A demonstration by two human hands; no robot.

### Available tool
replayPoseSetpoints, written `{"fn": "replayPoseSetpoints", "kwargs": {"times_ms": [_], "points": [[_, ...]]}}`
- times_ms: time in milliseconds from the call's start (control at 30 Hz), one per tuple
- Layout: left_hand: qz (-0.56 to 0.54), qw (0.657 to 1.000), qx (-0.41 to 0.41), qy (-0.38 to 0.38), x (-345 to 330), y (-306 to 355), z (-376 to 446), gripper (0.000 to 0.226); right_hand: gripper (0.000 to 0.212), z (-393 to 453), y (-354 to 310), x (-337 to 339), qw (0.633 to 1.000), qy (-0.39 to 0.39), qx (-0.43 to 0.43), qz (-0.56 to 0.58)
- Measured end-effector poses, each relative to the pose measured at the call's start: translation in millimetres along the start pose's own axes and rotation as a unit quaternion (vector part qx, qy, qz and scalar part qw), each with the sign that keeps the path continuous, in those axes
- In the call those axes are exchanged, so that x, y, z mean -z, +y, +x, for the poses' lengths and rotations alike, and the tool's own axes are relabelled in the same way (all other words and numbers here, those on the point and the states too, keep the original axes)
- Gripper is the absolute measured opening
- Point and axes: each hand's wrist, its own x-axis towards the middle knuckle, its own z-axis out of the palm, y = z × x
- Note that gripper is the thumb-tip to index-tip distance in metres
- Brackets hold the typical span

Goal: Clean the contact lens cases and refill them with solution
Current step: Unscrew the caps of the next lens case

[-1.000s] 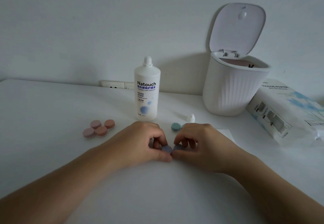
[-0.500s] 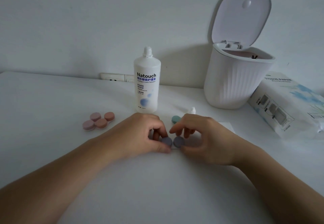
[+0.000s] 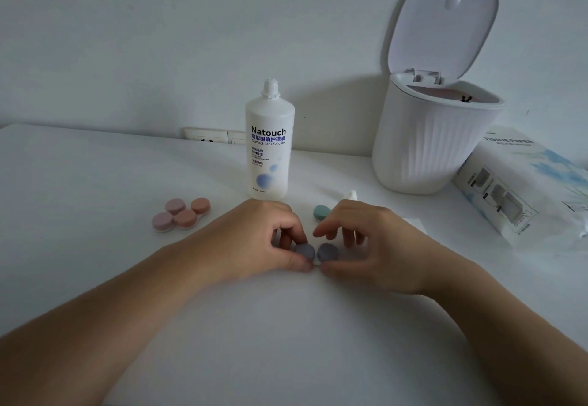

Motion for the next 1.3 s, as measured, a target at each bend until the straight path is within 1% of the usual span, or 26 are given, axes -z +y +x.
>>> {"fn": "replayPoseSetpoints", "kwargs": {"times_ms": [67, 200, 333, 433, 567, 633, 700, 767, 867, 967, 1100, 1233, 1300], "points": [[0.000, 1.000, 0.000, -0.004, 1, 0, 0, 0.031, 0.025, 2, 1, -2, 1.000, 0.001, -0.008, -0.023], [0.000, 1.000, -0.003, -0.012, 1, -1, 0, 0.031, 0.009, 3, 1, -4, 1.000, 0.005, 0.009, -0.008], [0.003, 1.000, -0.004, -0.011, 0, -1, 1, 0.041, 0.015, 1, 0, -2, 1.000, -0.005, 0.015, 0.002], [0.009, 1.000, -0.001, -0.010, 0, -1, 1, 0.035, 0.018, 0, 0, 0, 1.000, -0.003, 0.020, 0.013], [-0.001, 1.000, 0.004, -0.010, 0, 0, 0, 0.026, 0.025, 0, 4, 8, 0.995, 0.058, -0.016, 0.076], [-0.014, 1.000, 0.005, -0.009, 0, 0, 0, 0.025, 0.021, 0, 9, 11, 0.992, 0.087, -0.042, 0.083], [-0.019, 1.000, 0.004, -0.009, 0, 0, 0, 0.025, 0.013, 1, 13, 11, 0.989, 0.105, -0.077, 0.071], [-0.019, 1.000, 0.002, -0.010, 0, 0, 0, 0.025, 0.014, 2, 15, 9, 0.988, 0.107, -0.100, 0.045], [-0.020, 1.000, 0.003, -0.010, 0, 0, -1, 0.026, 0.012, 2, 15, 5, 0.990, 0.091, -0.111, -0.007], [-0.018, 1.000, 0.003, -0.009, -1, 0, -1, 0.027, 0.010, 3, 13, 6, 0.991, 0.072, -0.103, -0.045], [-0.018, 1.000, 0.000, -0.009, -1, 0, -1, 0.034, 0.017, 1, 11, 7, 0.994, 0.045, -0.085, -0.060], [-0.018, 1.000, -0.002, -0.008, -1, -1, -1, 0.028, 0.016, 1, 11, 11, 0.995, 0.072, -0.058, -0.025], [-0.016, 1.000, -0.003, -0.007, 0, 0, 0, 0.029, 0.016, 0, 11, 13, 0.997, 0.068, -0.046, -0.001]]}}
